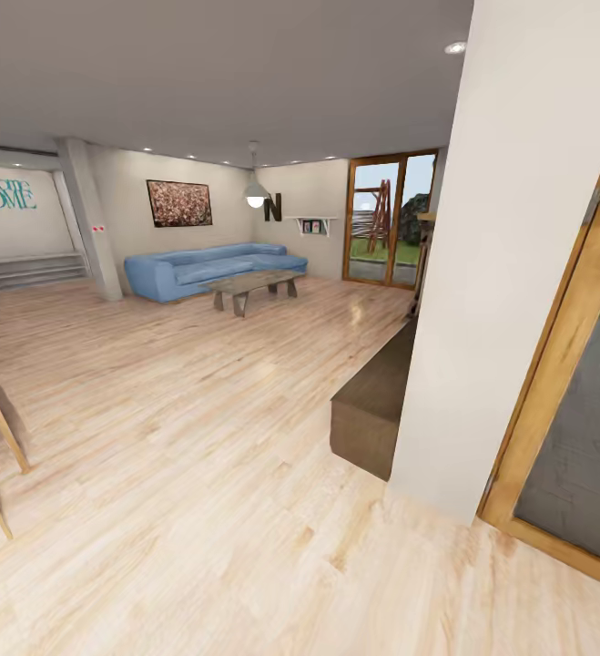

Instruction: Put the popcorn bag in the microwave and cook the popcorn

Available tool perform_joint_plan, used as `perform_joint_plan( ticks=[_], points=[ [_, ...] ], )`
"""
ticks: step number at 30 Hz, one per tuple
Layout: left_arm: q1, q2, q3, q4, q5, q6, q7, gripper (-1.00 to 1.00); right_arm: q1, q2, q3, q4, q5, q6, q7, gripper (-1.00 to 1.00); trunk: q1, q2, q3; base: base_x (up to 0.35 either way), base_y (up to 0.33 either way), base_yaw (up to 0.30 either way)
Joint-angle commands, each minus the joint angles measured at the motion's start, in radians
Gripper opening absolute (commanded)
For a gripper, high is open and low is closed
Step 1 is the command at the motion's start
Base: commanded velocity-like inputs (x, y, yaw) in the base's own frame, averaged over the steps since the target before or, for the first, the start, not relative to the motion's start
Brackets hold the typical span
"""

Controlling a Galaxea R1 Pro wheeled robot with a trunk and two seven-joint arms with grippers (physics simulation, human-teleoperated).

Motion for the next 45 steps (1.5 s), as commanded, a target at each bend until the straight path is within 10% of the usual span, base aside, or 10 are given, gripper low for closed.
perform_joint_plan(
  ticks=[1, 21, 45],
  points=[
    [0.0, -0.001, 0.006, -0.004, 0.006, -0.006, 0.003, 1.0, 0.001, -0.004, 0.006, 0.0, 0.006, 0.003, 0.006, 1.0, 0.0, 0.0, 0.0, 0.0, 0.0, 0.0],
    [-0.006, 0.031, -0.002, -0.028, 0.066, -0.006, 0.0, 1.0, 0.003, 0.01, 0.006, 0.0, 0.146, -0.003, -0.011, 1.0, 0.0, 0.0, 0.0, 0.0, 0.0, 0.16],
    [-0.006, 0.032, -0.003, -0.028, 0.069, -0.006, 0.001, 1.0, 0.003, 0.011, 0.003, 0.002, 0.141, -0.061, -0.012, 1.0, 0.0, 0.0, 0.0, 0.0, 0.0, 0.3]
  ],
)
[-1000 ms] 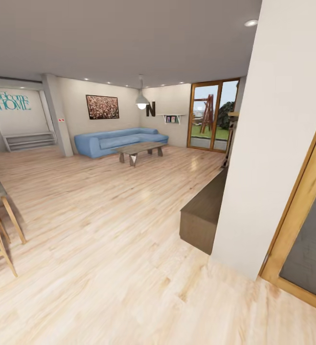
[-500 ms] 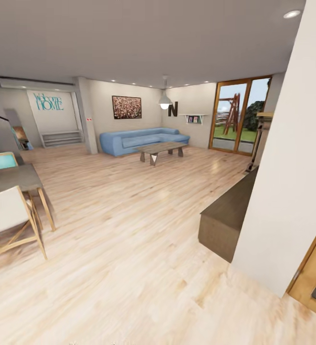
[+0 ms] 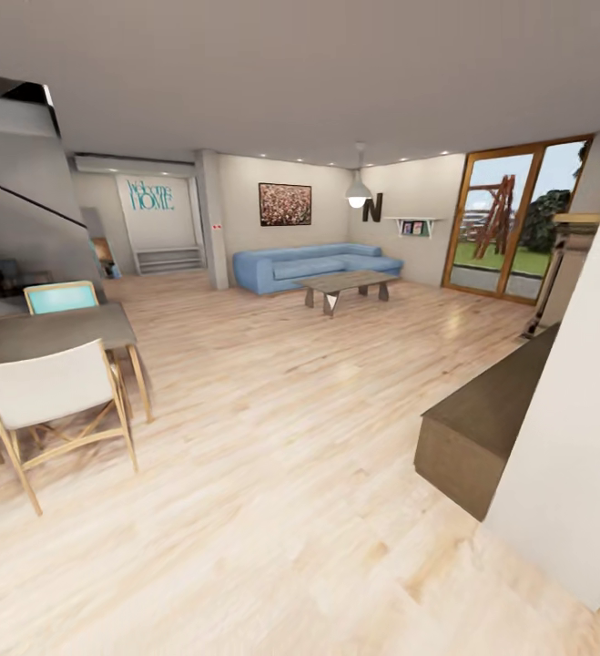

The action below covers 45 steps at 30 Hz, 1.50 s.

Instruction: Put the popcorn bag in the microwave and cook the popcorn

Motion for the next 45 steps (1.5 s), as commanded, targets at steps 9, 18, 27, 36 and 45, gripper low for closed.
perform_joint_plan(
  ticks=[9, 18, 27, 36, 45],
  points=[
    [0.0, 0.0, -0.001, 0.0, 0.007, -0.001, 0.0, 1.0, 0.0, 0.0, 0.0, 0.0, 0.008, -0.001, 0.0, 1.0, 0.0, 0.0, -0.001, 0.0, 0.0, 0.3],
    [0.0, 0.0, -0.001, 0.0, 0.007, -0.001, -0.001, 1.0, 0.0, -0.001, 0.0, 0.0, 0.008, 0.0, 0.0, 1.0, 0.0, 0.0, -0.001, 0.0, 0.0, 0.3],
    [-0.001, 0.0, -0.001, 0.0, 0.007, -0.001, 0.0, 1.0, 0.0, -0.001, 0.0, 0.0, 0.008, 0.0, 0.0, 1.0, 0.0, 0.0, -0.001, 0.0, 0.0, 0.3],
    [0.0, 0.0, -0.001, 0.0, 0.007, -0.001, -0.001, 1.0, 0.0, -0.002, 0.0, 0.0, 0.008, 0.0, 0.002, 1.0, 0.0, 0.0, -0.001, 0.0, 0.0, 0.3],
    [-0.001, 0.0, -0.001, 0.0, 0.006, -0.001, 0.0, 1.0, 0.0, -0.002, 0.001, 0.0, 0.008, 0.0, 0.001, 1.0, 0.0, 0.0, -0.001, 0.0, 0.0, 0.3]
  ],
)
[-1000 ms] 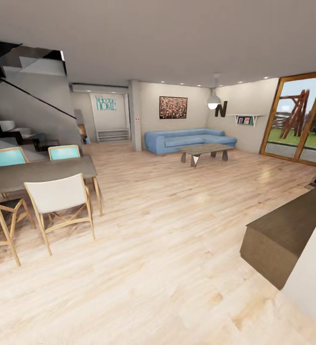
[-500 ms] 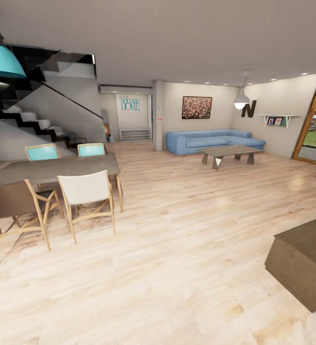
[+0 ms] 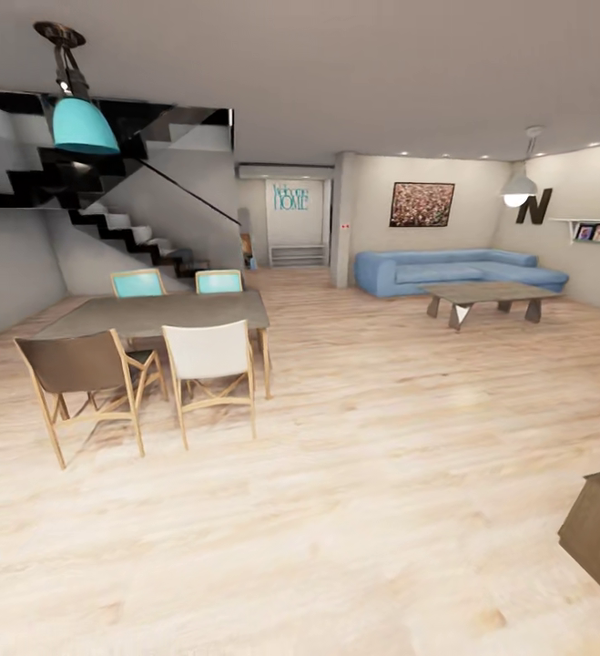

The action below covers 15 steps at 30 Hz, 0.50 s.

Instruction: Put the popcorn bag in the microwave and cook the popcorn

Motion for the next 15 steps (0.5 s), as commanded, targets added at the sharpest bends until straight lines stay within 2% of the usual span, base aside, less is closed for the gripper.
perform_joint_plan(
  ticks=[1, 15],
  points=[
    [-0.001, 0.0, -0.001, 0.0, 0.007, -0.001, 0.0, 1.0, 0.0, 0.0, 0.0, 0.0, 0.008, -0.003, -0.001, 1.0, 0.0, 0.0, -0.001, 0.0, 0.0, 0.3],
    [-0.001, 0.0, -0.001, 0.0, 0.007, -0.001, 0.0, 1.0, 0.0, 0.0, 0.0, 0.0, 0.006, -0.003, -0.001, 1.0, 0.0, 0.0, -0.001, 0.0, 0.0, 0.3]
  ],
)
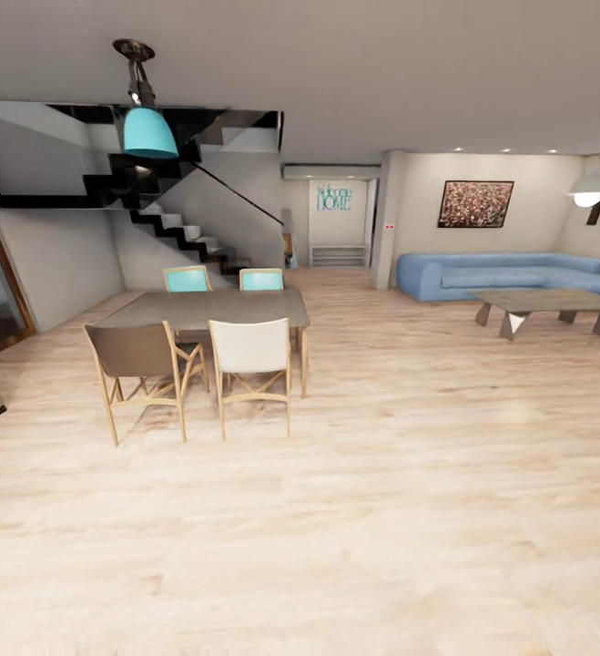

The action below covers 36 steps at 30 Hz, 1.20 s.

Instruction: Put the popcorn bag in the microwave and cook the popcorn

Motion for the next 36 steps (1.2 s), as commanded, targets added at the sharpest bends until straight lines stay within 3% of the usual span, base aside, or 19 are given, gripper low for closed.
perform_joint_plan(
  ticks=[1, 36],
  points=[
    [0.0, 0.0, -0.001, 0.0, 0.007, -0.001, 0.0, 1.0, 0.0, 0.0, 0.0, 0.0, 0.008, -0.003, -0.001, 1.0, 0.0, 0.0, -0.001, 0.0, 0.0, 0.3],
    [0.0, 0.0, -0.001, 0.0, 0.007, -0.001, 0.0, 1.0, 0.0, 0.001, -0.003, 0.0, 0.009, -0.006, -0.024, 1.0, 0.0, 0.0, -0.001, 0.0, 0.0, 0.3]
  ],
)
